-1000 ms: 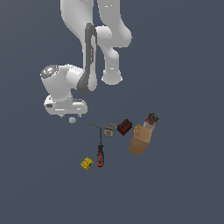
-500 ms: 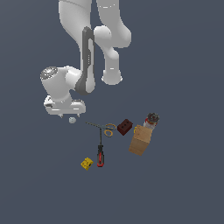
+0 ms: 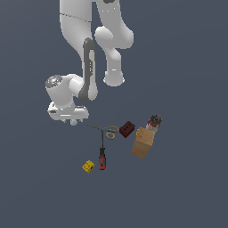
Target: Pick up a designated object from a clutter of objects.
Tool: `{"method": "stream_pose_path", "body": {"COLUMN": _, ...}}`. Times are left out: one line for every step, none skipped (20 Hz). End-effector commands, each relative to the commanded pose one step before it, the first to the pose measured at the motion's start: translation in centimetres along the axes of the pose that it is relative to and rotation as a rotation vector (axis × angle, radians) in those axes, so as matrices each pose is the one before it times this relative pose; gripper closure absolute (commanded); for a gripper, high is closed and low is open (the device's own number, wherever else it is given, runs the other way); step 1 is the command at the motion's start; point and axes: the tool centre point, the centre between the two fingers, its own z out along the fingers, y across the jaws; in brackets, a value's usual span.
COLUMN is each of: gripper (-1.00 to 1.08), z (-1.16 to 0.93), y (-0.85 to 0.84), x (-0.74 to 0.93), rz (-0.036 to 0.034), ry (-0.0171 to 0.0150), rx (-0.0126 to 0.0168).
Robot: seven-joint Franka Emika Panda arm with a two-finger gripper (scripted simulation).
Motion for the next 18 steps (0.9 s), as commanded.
{"method": "stream_pose_path", "body": {"gripper": -0.92, "z": 0.93, "y": 0.026, "x": -0.005, "rz": -0.00002, "ry": 0.00054, "rx": -0.00024}}
{"method": "stream_pose_path", "body": {"gripper": -0.92, "z": 0.243, "y": 0.011, "x": 0.004, "rz": 0.0, "ry": 0.0, "rx": 0.0}}
{"method": "stream_pose_path", "body": {"gripper": -0.92, "z": 0.187, "y": 0.01, "x": 0.006, "rz": 0.0, "ry": 0.0, "rx": 0.0}}
{"method": "stream_pose_path", "body": {"gripper": -0.92, "z": 0.108, "y": -0.013, "x": 0.017, "rz": -0.00047, "ry": 0.00049, "rx": -0.00013}}
{"method": "stream_pose_path", "body": {"gripper": -0.92, "z": 0.079, "y": 0.005, "x": 0.004, "rz": 0.0, "ry": 0.0, "rx": 0.0}}
{"method": "stream_pose_path", "body": {"gripper": -0.92, "z": 0.026, "y": 0.002, "x": 0.001, "rz": 0.0, "ry": 0.0, "rx": 0.0}}
{"method": "stream_pose_path", "body": {"gripper": 1.08, "z": 0.0, "y": 0.0, "x": 0.0, "rz": 0.0, "ry": 0.0, "rx": 0.0}}
{"method": "stream_pose_path", "body": {"gripper": 1.08, "z": 0.0, "y": 0.0, "x": 0.0, "rz": 0.0, "ry": 0.0, "rx": 0.0}}
{"method": "stream_pose_path", "body": {"gripper": 1.08, "z": 0.0, "y": 0.0, "x": 0.0, "rz": 0.0, "ry": 0.0, "rx": 0.0}}
{"method": "stream_pose_path", "body": {"gripper": 1.08, "z": 0.0, "y": 0.0, "x": 0.0, "rz": 0.0, "ry": 0.0, "rx": 0.0}}
{"method": "stream_pose_path", "body": {"gripper": 1.08, "z": 0.0, "y": 0.0, "x": 0.0, "rz": 0.0, "ry": 0.0, "rx": 0.0}}
{"method": "stream_pose_path", "body": {"gripper": 1.08, "z": 0.0, "y": 0.0, "x": 0.0, "rz": 0.0, "ry": 0.0, "rx": 0.0}}
{"method": "stream_pose_path", "body": {"gripper": 1.08, "z": 0.0, "y": 0.0, "x": 0.0, "rz": 0.0, "ry": 0.0, "rx": 0.0}}
{"method": "stream_pose_path", "body": {"gripper": 1.08, "z": 0.0, "y": 0.0, "x": 0.0, "rz": 0.0, "ry": 0.0, "rx": 0.0}}
{"method": "stream_pose_path", "body": {"gripper": 1.08, "z": 0.0, "y": 0.0, "x": 0.0, "rz": 0.0, "ry": 0.0, "rx": 0.0}}
{"method": "stream_pose_path", "body": {"gripper": 1.08, "z": 0.0, "y": 0.0, "x": 0.0, "rz": 0.0, "ry": 0.0, "rx": 0.0}}
{"method": "stream_pose_path", "body": {"gripper": 1.08, "z": -0.053, "y": 0.052, "x": 0.0, "rz": 0.00077, "ry": 0.00068, "rx": -0.00061}}
{"method": "stream_pose_path", "body": {"gripper": 1.08, "z": -0.024, "y": -0.003, "x": 0.014, "rz": 0.0, "ry": 0.0, "rx": 0.0}}
